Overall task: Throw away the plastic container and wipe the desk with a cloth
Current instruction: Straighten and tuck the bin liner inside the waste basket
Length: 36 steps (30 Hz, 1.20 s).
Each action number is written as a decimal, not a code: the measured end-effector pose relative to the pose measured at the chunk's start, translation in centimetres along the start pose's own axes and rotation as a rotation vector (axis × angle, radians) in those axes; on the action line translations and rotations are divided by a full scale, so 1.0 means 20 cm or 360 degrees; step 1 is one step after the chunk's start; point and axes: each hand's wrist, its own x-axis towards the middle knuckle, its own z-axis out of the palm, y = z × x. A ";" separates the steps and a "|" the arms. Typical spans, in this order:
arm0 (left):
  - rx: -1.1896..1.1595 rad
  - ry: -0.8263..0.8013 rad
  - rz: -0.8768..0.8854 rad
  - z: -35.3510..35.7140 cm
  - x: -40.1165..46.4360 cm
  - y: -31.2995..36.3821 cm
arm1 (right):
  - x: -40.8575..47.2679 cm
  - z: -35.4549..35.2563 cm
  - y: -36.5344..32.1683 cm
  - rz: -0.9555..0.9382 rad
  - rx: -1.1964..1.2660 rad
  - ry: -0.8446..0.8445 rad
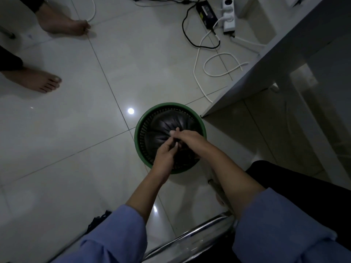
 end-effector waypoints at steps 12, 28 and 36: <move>-0.0505 -0.0219 -0.0502 -0.06 0.04 0.04 | 0.02 -0.01 0.14 -0.0372 -0.0225 0.0042; -0.0274 0.0170 -0.0570 -0.07 0.15 0.05 | -0.01 -0.03 0.16 -0.0231 0.0221 -0.0150; -0.0413 0.0169 -0.0554 -0.13 0.18 -0.01 | 0.02 -0.06 0.18 0.0344 0.0631 -0.0175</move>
